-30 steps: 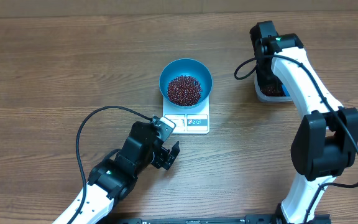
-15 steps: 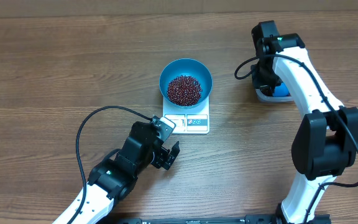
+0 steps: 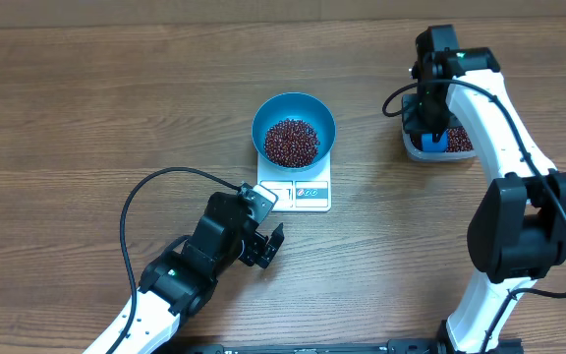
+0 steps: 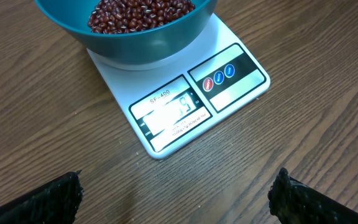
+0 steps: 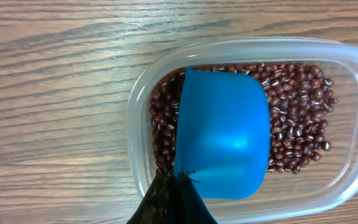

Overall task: Scoop item into bowl and weigh 150g on scale
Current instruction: 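Lower the blue scoop into the red beans in the tub, then drag the scoop through the beans toward the right to fill it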

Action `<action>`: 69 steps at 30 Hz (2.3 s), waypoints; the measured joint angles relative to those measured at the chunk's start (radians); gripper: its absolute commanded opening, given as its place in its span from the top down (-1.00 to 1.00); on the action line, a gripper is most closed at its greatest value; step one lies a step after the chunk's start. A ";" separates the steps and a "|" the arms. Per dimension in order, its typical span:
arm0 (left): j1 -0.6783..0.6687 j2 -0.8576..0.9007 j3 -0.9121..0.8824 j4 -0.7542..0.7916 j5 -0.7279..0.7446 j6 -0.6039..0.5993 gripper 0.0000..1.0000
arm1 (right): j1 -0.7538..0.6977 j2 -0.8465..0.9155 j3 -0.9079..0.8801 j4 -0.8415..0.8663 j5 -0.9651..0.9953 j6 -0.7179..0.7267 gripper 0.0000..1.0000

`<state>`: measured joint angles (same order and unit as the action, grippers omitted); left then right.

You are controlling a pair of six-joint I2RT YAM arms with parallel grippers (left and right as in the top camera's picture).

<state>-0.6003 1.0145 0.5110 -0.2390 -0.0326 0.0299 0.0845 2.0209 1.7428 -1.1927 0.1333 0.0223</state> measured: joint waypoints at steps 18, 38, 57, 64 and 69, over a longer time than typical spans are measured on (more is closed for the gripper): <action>0.000 0.000 0.000 0.000 0.000 0.000 -0.99 | -0.171 0.000 0.018 0.003 -0.292 -0.016 0.92; 0.000 0.000 0.000 0.000 0.000 0.000 -0.99 | -0.288 0.000 0.018 -0.005 -0.576 -0.048 0.92; 0.000 0.000 0.000 0.000 0.000 0.000 -0.99 | -0.303 0.000 0.018 -0.006 -0.566 -0.050 0.93; 0.000 0.000 0.000 0.000 0.000 0.000 -0.99 | -0.360 0.000 0.018 -0.012 -0.640 -0.075 0.93; 0.000 0.000 0.000 0.000 0.000 0.000 -0.99 | -0.406 0.000 0.004 -0.004 -0.683 -0.094 0.93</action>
<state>-0.6003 1.0145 0.5110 -0.2390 -0.0326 0.0299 -0.3210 2.0209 1.7466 -1.1969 -0.5499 -0.0715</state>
